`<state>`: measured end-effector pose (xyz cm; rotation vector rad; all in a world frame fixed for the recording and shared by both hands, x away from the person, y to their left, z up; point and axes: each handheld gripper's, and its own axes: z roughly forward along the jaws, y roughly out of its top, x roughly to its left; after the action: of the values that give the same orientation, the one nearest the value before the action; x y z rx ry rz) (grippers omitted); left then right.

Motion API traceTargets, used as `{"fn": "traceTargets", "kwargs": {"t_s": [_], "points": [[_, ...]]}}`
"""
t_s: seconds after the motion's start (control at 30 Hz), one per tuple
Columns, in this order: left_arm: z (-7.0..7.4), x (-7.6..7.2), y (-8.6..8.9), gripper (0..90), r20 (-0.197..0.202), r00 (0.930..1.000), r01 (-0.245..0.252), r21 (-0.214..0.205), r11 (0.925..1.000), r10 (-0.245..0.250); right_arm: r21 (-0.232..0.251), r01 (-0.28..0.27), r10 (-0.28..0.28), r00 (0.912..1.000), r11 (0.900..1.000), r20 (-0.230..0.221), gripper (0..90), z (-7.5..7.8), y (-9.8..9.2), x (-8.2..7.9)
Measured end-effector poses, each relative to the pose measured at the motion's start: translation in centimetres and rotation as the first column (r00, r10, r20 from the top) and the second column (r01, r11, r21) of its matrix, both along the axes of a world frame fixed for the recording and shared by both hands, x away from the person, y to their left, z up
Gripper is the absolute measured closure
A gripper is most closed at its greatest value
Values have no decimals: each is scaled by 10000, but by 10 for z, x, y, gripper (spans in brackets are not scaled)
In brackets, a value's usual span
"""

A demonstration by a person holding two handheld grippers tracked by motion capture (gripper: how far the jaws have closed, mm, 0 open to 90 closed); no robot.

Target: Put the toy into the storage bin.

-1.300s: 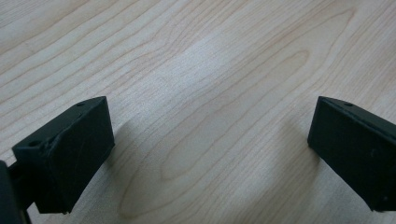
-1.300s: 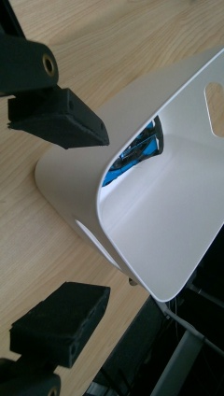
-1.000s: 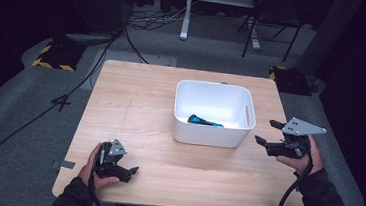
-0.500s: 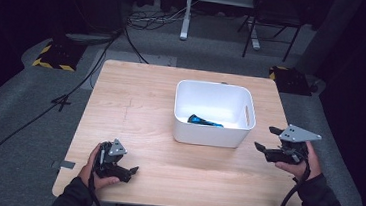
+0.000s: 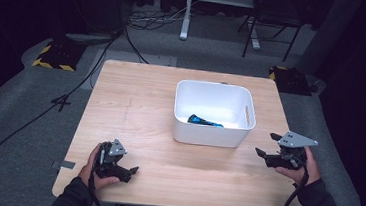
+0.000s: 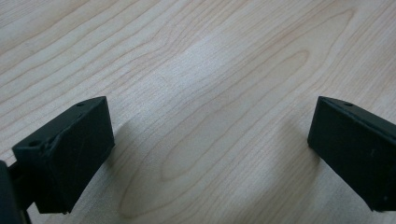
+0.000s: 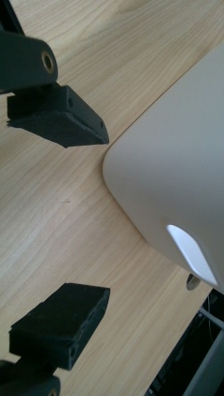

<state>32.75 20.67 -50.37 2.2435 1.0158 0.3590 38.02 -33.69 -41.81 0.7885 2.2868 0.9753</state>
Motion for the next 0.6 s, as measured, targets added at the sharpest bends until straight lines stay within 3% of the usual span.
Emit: {"fn": "traceTargets", "kwargs": {"t_s": [0.6], "points": [[0,0,0,6,-9,10000,14,-7,10000,-14,-82,345,-349,9978,9994,-557,221,-29,-15,-3]]}}
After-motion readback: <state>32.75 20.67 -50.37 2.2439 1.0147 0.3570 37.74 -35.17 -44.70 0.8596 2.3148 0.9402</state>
